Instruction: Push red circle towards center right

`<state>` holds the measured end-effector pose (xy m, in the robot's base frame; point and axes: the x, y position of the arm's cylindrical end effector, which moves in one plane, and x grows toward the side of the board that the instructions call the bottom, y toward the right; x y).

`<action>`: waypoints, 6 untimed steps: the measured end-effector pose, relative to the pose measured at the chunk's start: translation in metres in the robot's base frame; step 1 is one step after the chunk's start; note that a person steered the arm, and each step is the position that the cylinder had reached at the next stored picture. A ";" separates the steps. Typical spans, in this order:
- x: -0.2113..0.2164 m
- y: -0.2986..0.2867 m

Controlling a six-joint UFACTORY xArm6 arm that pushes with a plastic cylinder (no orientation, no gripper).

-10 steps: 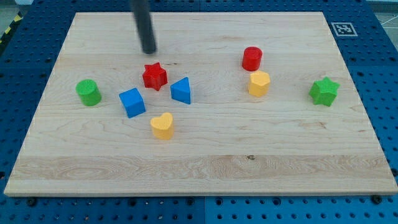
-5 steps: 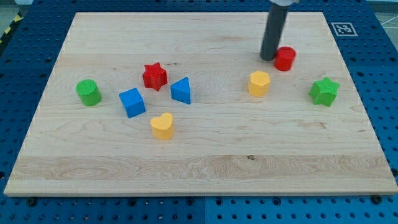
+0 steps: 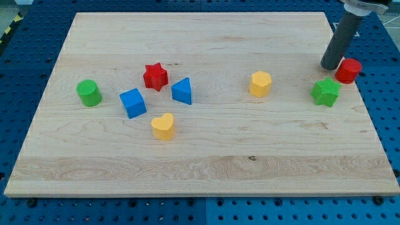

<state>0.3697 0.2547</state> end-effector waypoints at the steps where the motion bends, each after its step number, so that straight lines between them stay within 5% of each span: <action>1: -0.030 0.008; 3: -0.052 0.090; 6: 0.055 0.065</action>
